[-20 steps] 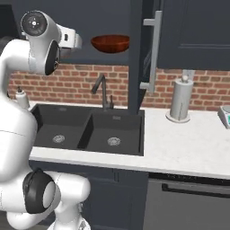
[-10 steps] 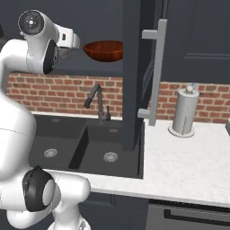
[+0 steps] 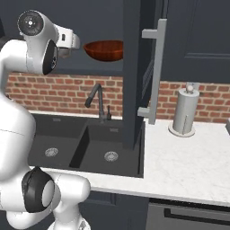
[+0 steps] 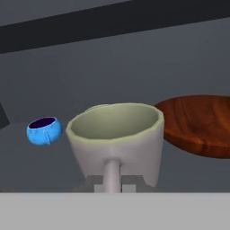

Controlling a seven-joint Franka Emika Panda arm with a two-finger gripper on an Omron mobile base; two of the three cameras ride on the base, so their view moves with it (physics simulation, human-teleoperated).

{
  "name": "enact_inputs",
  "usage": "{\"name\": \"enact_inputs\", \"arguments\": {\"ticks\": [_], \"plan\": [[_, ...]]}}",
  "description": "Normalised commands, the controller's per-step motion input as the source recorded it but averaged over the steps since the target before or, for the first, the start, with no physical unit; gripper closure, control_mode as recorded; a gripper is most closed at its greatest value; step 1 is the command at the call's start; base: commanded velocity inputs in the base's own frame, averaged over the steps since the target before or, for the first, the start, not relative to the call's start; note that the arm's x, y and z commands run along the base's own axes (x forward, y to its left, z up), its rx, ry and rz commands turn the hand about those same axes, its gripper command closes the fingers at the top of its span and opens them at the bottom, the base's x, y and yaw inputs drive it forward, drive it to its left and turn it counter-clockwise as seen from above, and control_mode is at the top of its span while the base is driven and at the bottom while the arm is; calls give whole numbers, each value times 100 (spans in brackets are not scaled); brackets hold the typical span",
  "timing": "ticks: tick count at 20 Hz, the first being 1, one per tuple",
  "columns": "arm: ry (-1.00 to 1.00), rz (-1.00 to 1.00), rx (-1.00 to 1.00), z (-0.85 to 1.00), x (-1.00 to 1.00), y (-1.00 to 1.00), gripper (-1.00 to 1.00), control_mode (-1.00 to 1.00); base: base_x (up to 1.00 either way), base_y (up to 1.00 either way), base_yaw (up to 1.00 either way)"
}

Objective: Gather all objects into one cabinet and sort the glasses and bowls to opposite sides.

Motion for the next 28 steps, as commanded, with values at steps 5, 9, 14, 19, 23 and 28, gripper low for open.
{"name": "enact_inputs", "arguments": {"ticks": [5,9,14,19,23,28], "plan": [[0,0,0,0,0,0,100,100,0,0,0],[0,4,0,0,-4,21,100,-100,-1,4,0],[0,23,0,0,-14,56,100,-100,0,0,0],[0,28,0,-13,0,48,100,-100,0,0,0],[-6,14,-2,-4,0,27,100,-100,0,0,0],[-18,0,-3,-11,-1,7,100,-100,0,0,0]]}}
